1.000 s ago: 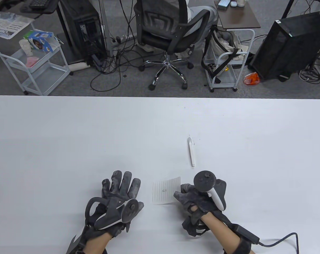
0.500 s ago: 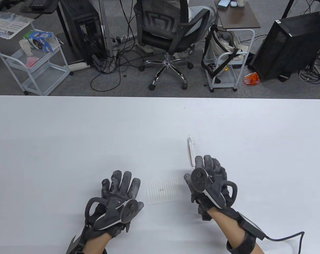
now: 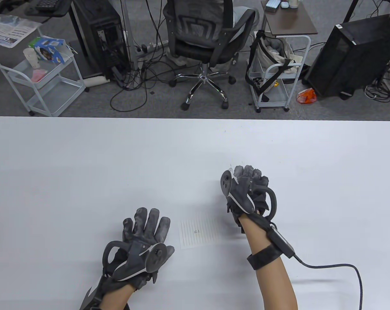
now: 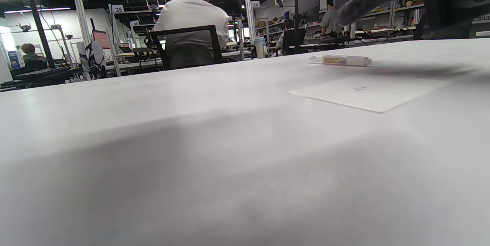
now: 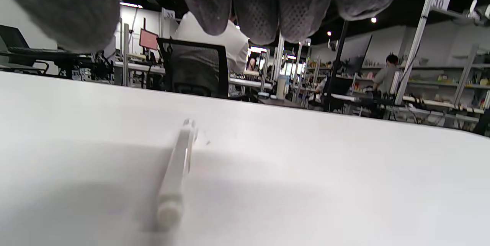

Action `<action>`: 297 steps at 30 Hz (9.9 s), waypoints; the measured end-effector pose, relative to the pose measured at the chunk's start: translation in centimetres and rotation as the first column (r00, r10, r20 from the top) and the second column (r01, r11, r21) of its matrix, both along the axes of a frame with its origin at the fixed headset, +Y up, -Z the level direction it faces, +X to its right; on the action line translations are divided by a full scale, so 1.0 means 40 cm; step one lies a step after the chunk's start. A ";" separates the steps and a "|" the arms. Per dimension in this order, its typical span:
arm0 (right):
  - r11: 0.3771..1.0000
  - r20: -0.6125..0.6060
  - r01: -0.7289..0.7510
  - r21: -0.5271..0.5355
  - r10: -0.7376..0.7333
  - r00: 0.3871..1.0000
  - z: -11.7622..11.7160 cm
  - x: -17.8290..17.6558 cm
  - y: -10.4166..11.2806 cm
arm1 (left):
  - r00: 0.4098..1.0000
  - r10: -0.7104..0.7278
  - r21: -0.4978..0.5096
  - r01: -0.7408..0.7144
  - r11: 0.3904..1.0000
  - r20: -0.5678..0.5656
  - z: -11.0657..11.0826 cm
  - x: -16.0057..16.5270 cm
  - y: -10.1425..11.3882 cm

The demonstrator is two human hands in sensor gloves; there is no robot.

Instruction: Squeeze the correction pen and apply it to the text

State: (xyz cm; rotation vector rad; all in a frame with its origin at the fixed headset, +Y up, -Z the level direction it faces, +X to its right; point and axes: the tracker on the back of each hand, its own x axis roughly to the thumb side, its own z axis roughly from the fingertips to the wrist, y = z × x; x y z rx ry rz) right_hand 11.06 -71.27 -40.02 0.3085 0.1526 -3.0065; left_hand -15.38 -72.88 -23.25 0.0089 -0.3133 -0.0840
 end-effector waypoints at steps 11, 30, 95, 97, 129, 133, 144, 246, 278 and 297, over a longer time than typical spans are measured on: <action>0.989 0.052 -0.017 -0.147 0.025 0.998 -0.039 0.003 -0.085 | 1.000 0.000 -0.010 0.000 1.000 0.000 -0.001 -0.001 0.000; 0.978 -0.033 0.149 0.144 -0.146 0.989 0.037 0.066 0.026 | 1.000 0.023 -0.008 -0.023 1.000 -0.007 -0.002 -0.008 0.008; 0.256 -0.256 0.886 -0.387 -0.953 0.163 0.306 0.005 -0.034 | 0.957 0.255 0.189 -0.279 0.942 0.142 0.022 0.044 0.028; 0.240 -0.244 0.883 -0.402 -0.958 0.150 0.309 -0.011 -0.040 | 0.952 0.267 0.171 -0.291 0.941 0.148 0.022 0.050 0.027; 0.202 -0.261 0.919 -0.338 -0.958 0.114 0.279 -0.023 -0.048 | 0.913 0.341 0.104 -0.370 0.923 0.224 0.020 0.098 0.052; 0.192 -0.279 0.919 -0.345 -0.956 0.095 0.276 -0.027 -0.048 | 0.885 0.412 0.032 -0.429 0.903 0.215 0.007 0.087 0.047; 0.124 -0.226 0.989 -0.079 -0.969 0.103 0.246 0.167 -0.037 | 0.957 0.286 0.038 -0.285 0.958 -0.049 -0.063 -0.103 -0.010; 0.699 -0.325 0.712 -0.069 -0.690 0.647 0.264 -0.003 -0.006 | 0.997 0.012 -0.459 0.023 0.888 0.072 -0.148 0.158 -0.152; 0.883 -0.369 0.465 -0.058 -0.452 0.812 0.192 -0.162 -0.083 | 0.996 0.021 -0.528 0.028 0.848 0.086 -0.147 0.152 -0.166; 0.857 -0.349 0.510 -0.074 -0.501 0.792 0.192 -0.158 -0.086 | 0.996 0.017 -0.538 0.033 0.842 0.087 -0.146 0.152 -0.168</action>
